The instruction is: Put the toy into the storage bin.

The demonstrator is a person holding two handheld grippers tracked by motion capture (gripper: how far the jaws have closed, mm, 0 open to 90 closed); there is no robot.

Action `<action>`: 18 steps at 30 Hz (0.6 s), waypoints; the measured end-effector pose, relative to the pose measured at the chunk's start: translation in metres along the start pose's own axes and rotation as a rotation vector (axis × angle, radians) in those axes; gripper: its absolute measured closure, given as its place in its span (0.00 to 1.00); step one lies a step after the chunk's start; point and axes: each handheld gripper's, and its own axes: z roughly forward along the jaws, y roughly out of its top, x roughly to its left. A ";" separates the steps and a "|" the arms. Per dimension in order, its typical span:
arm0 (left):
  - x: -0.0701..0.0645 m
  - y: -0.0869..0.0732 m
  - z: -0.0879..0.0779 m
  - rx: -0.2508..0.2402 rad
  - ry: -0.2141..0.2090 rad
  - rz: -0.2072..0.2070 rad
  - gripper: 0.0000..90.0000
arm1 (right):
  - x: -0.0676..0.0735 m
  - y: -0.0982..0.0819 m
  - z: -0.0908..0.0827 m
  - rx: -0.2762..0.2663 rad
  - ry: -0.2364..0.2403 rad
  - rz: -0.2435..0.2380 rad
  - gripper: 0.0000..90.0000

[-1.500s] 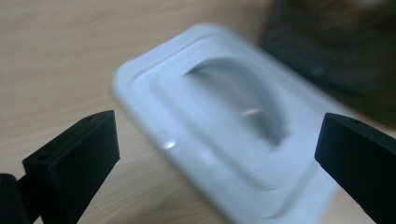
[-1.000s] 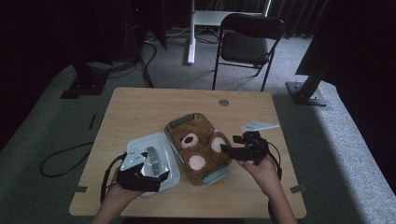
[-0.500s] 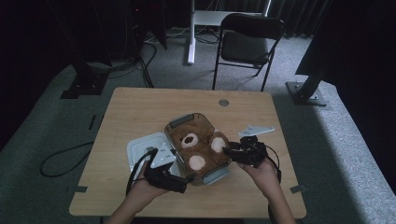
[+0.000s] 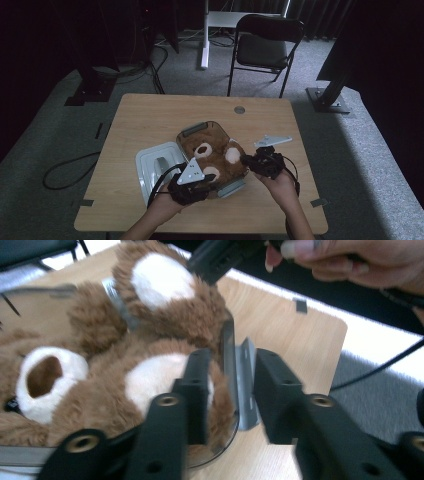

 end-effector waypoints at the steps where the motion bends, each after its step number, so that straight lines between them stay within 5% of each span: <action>1: 0.002 -0.001 0.003 0.011 -0.001 0.000 0.84 | 0.000 0.000 0.003 0.004 0.000 0.001 0.94; 7: 0.013 -0.003 0.011 0.053 0.046 0.005 0.91 | -0.002 0.008 0.021 0.050 0.000 -0.008 0.95; 18: 0.040 -0.005 0.028 0.163 0.003 -0.040 0.94 | -0.007 0.023 0.054 0.159 0.033 -0.009 0.98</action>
